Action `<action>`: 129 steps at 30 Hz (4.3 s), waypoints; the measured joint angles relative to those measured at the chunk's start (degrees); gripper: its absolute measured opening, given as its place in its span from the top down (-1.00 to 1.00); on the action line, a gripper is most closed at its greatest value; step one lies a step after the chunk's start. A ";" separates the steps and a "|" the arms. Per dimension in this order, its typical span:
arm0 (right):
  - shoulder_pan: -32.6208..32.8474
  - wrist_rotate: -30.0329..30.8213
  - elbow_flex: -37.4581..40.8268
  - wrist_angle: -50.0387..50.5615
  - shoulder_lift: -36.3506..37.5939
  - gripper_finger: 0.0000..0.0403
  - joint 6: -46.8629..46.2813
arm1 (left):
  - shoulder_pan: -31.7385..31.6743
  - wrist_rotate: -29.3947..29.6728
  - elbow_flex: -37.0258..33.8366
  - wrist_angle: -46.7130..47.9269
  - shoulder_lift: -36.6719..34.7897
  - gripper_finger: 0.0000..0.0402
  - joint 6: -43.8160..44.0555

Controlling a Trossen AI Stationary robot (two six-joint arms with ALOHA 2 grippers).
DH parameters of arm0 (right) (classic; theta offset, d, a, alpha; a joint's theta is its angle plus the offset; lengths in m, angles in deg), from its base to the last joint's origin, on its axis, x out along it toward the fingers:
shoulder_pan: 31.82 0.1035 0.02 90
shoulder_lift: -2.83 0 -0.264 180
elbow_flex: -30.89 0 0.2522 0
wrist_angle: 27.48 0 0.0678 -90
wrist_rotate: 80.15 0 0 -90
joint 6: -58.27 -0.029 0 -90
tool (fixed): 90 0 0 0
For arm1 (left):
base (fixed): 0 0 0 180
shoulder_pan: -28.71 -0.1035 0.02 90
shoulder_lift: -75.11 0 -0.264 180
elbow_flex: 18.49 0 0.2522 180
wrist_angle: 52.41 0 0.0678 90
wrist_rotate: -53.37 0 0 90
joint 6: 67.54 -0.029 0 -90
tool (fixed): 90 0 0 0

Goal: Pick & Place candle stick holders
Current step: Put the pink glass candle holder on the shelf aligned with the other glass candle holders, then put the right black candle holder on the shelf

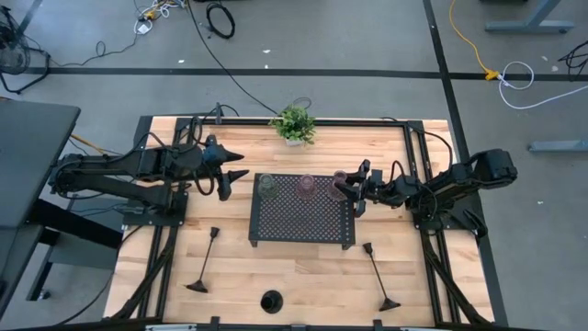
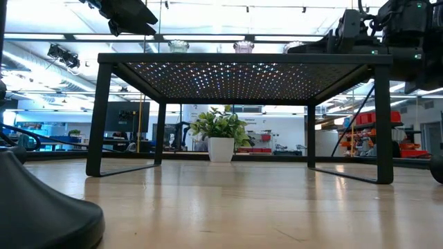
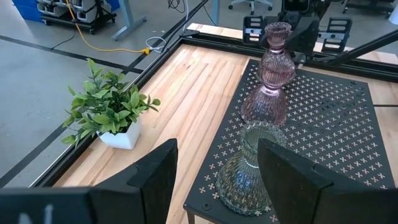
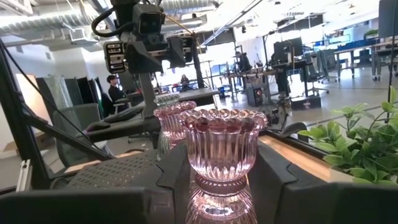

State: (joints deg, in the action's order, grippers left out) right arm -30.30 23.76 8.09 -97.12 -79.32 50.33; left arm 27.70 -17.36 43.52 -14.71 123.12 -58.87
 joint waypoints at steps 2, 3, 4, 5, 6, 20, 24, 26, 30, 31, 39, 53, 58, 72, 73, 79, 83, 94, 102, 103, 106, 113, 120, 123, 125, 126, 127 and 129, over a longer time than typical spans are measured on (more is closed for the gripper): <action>0.00 0.00 0.00 0.20 0.00 0.41 -0.04 | 0.02 0.00 0.00 0.00 0.00 -0.12 0.03; 0.02 0.00 0.00 0.32 0.00 0.37 -0.25 | 0.02 0.02 -0.02 0.00 0.00 -0.12 0.09; 0.02 -0.02 0.00 0.43 0.00 0.32 -0.41 | 0.02 0.00 0.00 0.00 0.00 -0.12 0.09; 0.02 -0.02 0.00 0.59 0.00 0.28 -0.53 | 0.00 0.00 0.00 0.00 0.00 -0.12 0.10; 0.06 -0.05 0.02 0.76 0.00 0.24 -0.66 | 0.00 0.00 0.00 0.00 0.00 -0.12 0.11; 0.17 -3.39 0.09 1.47 -0.02 0.31 -1.44 | 0.02 0.00 -0.02 0.02 0.00 -0.12 1.18; 0.73 -2.62 0.09 1.57 -0.02 0.26 -0.41 | 0.01 0.00 -0.01 0.02 0.00 -0.12 1.16; 0.90 -1.83 0.11 1.66 -0.02 0.25 0.25 | 0.00 0.00 0.00 0.02 0.00 -0.12 1.16; 0.86 -1.22 0.11 2.00 -0.02 0.25 0.90 | 0.00 0.00 -0.01 0.02 0.00 -0.12 1.18; 0.89 -0.62 0.11 2.16 -0.02 0.25 1.28 | 0.00 0.00 0.00 0.02 0.00 -0.12 1.18; 0.81 -1.80 0.11 2.79 0.00 0.27 1.60 | 0.00 0.00 0.00 0.02 0.00 -0.12 1.20; 0.85 -1.74 0.17 3.57 -0.04 0.08 -0.11 | 0.01 -0.02 -0.01 0.04 0.01 -0.12 1.22; 0.81 -1.06 0.31 4.36 -0.20 -0.15 0.08 | 0.00 -0.02 0.00 0.04 0.02 -0.12 1.25; 0.83 -2.49 0.33 2.95 0.07 -0.35 -0.64 | 0.02 -0.04 0.00 0.11 0.02 -0.12 1.25; 0.83 -2.95 0.33 2.59 0.07 -0.35 -0.66 | 0.00 -0.04 0.00 0.11 0.02 -0.12 1.27; 0.84 -3.93 0.28 2.13 0.73 -0.35 -0.72 | 0.00 -0.04 0.00 0.11 0.01 -0.12 1.27; 0.84 -4.50 0.26 2.19 1.83 -0.35 -0.70 | 0.00 -0.04 0.00 0.11 0.02 -0.12 1.58; 0.83 -4.42 0.22 8.54 7.86 -0.35 -0.61 | 0.00 -0.04 0.00 0.11 0.02 -0.12 1.66; 0.83 -4.31 0.22 15.87 14.78 -0.35 -0.59 | 0.01 -0.04 0.00 0.13 0.02 -0.12 1.68; 0.84 -4.31 0.22 16.57 15.60 -0.35 -0.58 | 0.00 -0.03 0.00 0.14 0.02 -0.12 1.67; 0.85 -4.31 0.20 18.80 18.09 -0.35 -0.57 | 0.02 -0.04 -0.02 0.15 0.02 -0.12 1.68; 1.17 -4.36 0.20 24.38 23.63 -0.35 -1.97 | 0.00 -0.04 0.00 0.15 0.02 -0.12 1.68; 6.94 -2.34 0.20 27.61 29.78 -0.28 -1.90 | 0.01 -0.03 0.00 0.15 0.02 -0.12 1.68; 10.65 -2.34 0.20 27.68 31.59 -0.19 -1.60 | 0.01 -0.04 0.00 0.15 0.02 -0.12 1.67; 13.35 -2.61 0.20 27.84 32.74 -0.12 -1.43 | 0.01 -0.03 0.00 0.15 0.02 -0.12 1.67; 14.82 -2.59 0.15 27.81 33.28 -0.09 -1.40 | 0.00 -0.03 0.00 0.15 0.02 -0.12 1.68; 16.19 -2.45 -0.06 27.89 33.58 -0.06 -1.15 | 0.00 -0.03 0.00 0.15 0.02 -0.12 1.68; 19.13 -2.65 -0.79 28.68 34.12 -0.01 -0.81 | 0.02 -0.04 0.00 0.15 0.02 -0.12 1.68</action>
State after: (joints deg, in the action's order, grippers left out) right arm -11.17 21.11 7.30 -68.43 -45.20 49.52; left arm 27.72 -17.40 43.52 -14.55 123.14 -57.19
